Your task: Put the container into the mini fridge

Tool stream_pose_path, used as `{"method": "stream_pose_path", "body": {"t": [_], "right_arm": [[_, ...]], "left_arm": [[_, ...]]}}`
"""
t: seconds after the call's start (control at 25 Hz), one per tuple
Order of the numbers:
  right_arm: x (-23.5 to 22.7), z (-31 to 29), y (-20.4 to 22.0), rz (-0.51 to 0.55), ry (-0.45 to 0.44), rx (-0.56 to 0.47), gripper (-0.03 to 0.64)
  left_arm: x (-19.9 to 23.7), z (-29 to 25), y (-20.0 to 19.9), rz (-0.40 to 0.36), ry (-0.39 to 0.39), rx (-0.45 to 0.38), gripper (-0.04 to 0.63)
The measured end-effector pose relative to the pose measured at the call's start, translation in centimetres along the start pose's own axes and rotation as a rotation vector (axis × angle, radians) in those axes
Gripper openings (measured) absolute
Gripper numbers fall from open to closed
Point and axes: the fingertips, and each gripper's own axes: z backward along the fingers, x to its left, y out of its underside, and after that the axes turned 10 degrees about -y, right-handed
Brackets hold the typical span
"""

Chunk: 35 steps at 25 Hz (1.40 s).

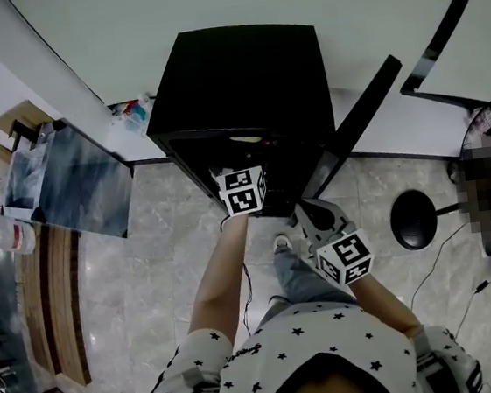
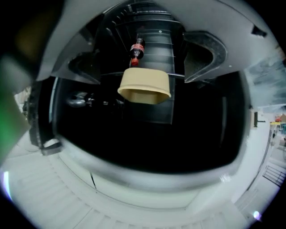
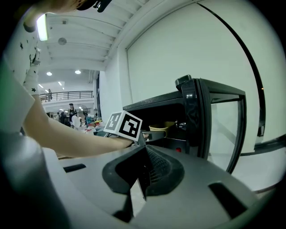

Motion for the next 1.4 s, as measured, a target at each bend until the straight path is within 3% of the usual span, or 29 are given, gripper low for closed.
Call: {"method": "stream_pose_path", "body": {"t": [0.32, 0.52, 1.08, 1.4], "right_arm": [[2.3, 2.5, -0.2, 0.018, -0.021, -0.02, -0.008], [4.1, 4.4, -0.1, 0.024, -0.032, -0.037, -0.008], [10.0, 8.8, 0.5, 0.051, -0.106, -0.054, -0.006], [13.1, 9.4, 0.8, 0.07, -0.151, -0.069, -0.008]], "left_arm": [[-1.0, 7.5, -0.3, -0.009, 0.0, -0.051, 0.561], [-1.8, 13.0, 0.1, -0.014, -0.003, -0.072, 0.512], [-1.3, 27.9, 1.5, 0.043, -0.115, -0.127, 0.095], [0.1, 34.8, 4.0, 0.034, -0.143, -0.103, 0.017]]}}
